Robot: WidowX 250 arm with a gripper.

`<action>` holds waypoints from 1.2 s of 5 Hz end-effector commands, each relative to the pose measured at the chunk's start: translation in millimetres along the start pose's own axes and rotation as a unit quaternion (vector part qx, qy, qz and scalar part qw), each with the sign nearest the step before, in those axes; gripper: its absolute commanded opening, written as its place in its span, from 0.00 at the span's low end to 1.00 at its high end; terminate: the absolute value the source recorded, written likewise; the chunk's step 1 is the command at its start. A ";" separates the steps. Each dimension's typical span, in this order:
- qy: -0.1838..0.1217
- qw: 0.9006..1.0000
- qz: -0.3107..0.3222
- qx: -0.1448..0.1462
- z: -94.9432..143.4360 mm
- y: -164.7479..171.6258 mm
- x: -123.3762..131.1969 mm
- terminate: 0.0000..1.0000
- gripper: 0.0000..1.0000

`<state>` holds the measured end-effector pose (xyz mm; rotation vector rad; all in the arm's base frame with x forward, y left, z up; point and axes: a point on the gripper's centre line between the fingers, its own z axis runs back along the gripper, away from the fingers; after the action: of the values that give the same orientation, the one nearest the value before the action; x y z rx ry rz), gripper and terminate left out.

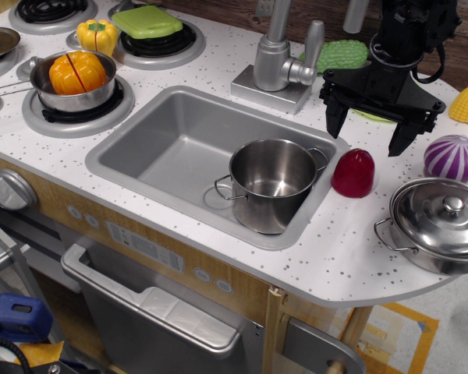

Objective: Put sweet potato in pot which is in sink

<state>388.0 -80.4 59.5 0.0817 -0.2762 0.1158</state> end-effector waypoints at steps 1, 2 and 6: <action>0.000 1.000 0.000 0.000 0.0 0.0 0.0 0.00 1.00; -0.007 1.000 -0.005 -0.026 -5.4 3.9 0.7 0.00 1.00; -0.037 0.997 -0.013 -0.064 -24.4 11.1 -3.1 0.00 1.00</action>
<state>382.5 -66.7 14.8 -0.0366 -0.3101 0.0692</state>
